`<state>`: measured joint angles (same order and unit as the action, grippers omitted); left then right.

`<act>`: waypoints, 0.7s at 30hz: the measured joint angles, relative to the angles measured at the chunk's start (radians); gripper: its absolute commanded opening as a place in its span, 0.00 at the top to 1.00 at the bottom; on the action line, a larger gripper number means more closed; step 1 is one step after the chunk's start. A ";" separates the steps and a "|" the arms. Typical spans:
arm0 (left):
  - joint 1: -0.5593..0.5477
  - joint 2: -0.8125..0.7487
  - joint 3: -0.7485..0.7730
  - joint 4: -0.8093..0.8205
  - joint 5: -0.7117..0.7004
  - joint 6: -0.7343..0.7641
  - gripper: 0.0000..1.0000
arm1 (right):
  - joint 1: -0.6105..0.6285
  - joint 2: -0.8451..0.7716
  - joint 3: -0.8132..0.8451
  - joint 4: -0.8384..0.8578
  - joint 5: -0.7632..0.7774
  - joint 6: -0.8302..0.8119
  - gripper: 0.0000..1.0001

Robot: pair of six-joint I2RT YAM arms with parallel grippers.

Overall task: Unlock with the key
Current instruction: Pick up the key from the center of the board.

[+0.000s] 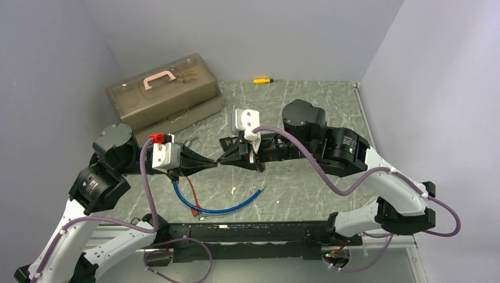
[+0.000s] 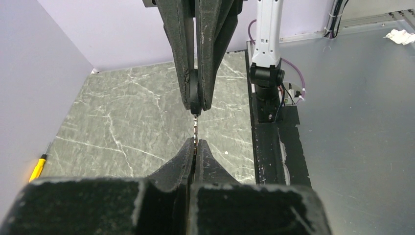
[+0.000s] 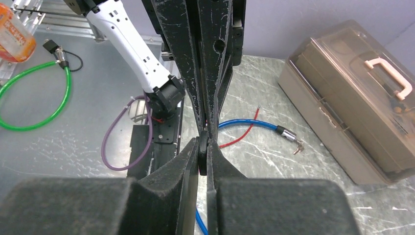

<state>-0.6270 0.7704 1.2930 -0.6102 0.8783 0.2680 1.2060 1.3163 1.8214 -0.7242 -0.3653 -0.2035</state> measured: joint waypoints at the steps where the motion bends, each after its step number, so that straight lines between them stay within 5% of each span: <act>1: 0.000 0.000 0.000 0.000 0.000 -0.001 1.00 | 0.000 0.000 0.000 0.000 0.002 -0.002 0.93; 4: 0.002 0.001 0.000 0.000 0.000 -0.002 1.00 | 0.000 0.000 0.000 0.000 0.013 -0.006 0.80; 11: 0.006 0.006 0.003 -0.001 0.006 -0.004 1.00 | 0.001 0.004 0.000 0.000 0.020 -0.013 1.00; 16: 0.008 0.006 0.003 -0.001 0.007 -0.004 1.00 | 0.001 0.004 0.000 0.000 0.025 -0.014 1.00; 18: 0.009 0.006 0.003 -0.001 0.007 -0.004 0.70 | 0.001 0.004 0.000 0.000 0.029 -0.012 1.00; 20: 0.010 0.006 0.003 0.001 0.002 -0.006 0.25 | 0.001 0.004 -0.003 -0.001 0.044 -0.005 1.00; 21: 0.010 0.006 0.004 0.002 -0.002 0.008 0.14 | 0.001 0.004 -0.009 0.000 0.056 -0.001 1.00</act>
<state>-0.6167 0.7761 1.2972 -0.6083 0.8761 0.2756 1.2072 1.3201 1.8122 -0.7242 -0.3092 -0.2047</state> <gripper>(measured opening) 0.364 0.059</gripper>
